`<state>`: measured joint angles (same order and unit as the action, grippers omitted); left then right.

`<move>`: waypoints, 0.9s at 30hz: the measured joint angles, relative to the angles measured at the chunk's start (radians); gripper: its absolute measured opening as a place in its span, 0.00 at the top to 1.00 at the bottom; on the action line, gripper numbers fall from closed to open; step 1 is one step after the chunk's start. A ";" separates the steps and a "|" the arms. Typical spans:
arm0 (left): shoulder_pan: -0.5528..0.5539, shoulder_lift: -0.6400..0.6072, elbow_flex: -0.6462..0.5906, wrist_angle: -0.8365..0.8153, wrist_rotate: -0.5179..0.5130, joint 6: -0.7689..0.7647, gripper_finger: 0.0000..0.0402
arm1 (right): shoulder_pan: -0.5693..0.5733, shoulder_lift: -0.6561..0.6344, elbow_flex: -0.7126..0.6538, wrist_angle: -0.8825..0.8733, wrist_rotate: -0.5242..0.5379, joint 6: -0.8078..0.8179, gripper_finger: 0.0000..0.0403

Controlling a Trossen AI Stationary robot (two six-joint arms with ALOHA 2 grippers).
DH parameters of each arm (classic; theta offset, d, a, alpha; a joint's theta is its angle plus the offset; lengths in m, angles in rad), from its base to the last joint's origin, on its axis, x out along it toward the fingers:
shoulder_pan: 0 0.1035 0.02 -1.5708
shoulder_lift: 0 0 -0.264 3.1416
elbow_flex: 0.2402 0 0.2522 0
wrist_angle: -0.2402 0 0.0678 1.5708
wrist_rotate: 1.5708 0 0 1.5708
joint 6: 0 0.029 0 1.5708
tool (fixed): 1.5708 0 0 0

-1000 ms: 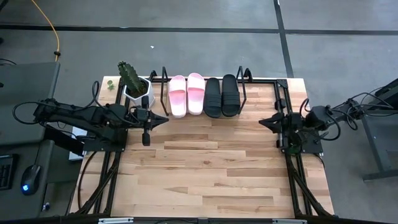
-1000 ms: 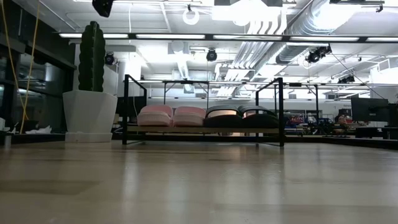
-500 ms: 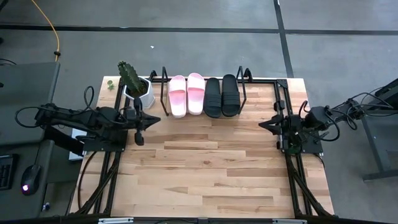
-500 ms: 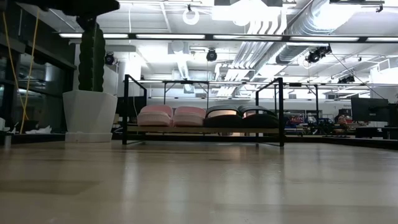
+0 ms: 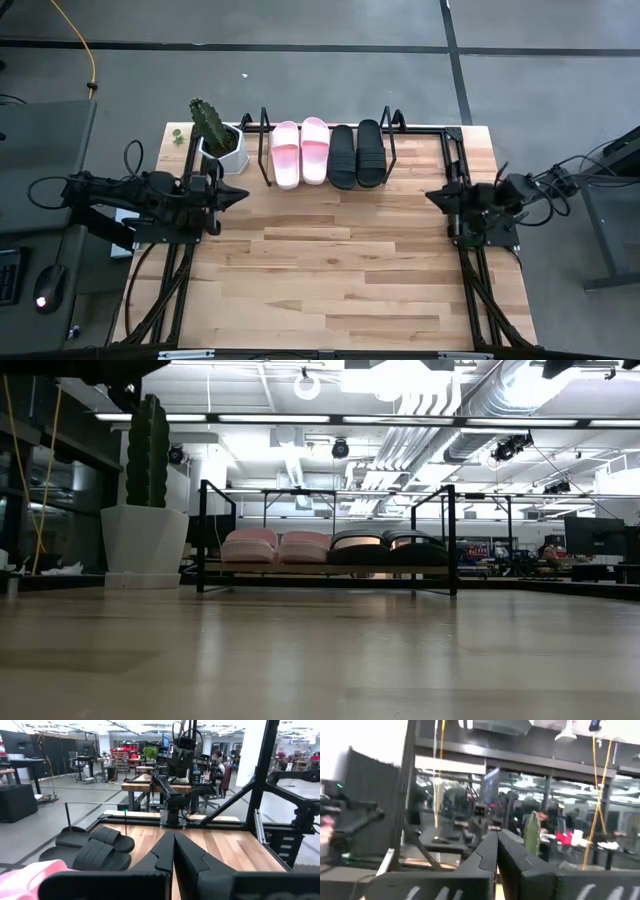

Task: Pick and place slides into the shelf
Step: Return to Home Position

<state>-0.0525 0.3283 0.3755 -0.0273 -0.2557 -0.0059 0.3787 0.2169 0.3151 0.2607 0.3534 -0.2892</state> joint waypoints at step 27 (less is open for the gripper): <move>0.000 -0.038 -0.172 0.236 -0.009 0.000 1.00 | 0.001 -0.212 -0.151 0.042 -0.119 0.013 1.00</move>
<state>-0.0525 0.2907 0.2040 0.2086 -0.2644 -0.0059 0.3801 0.0048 0.1639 0.3028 0.2346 -0.2764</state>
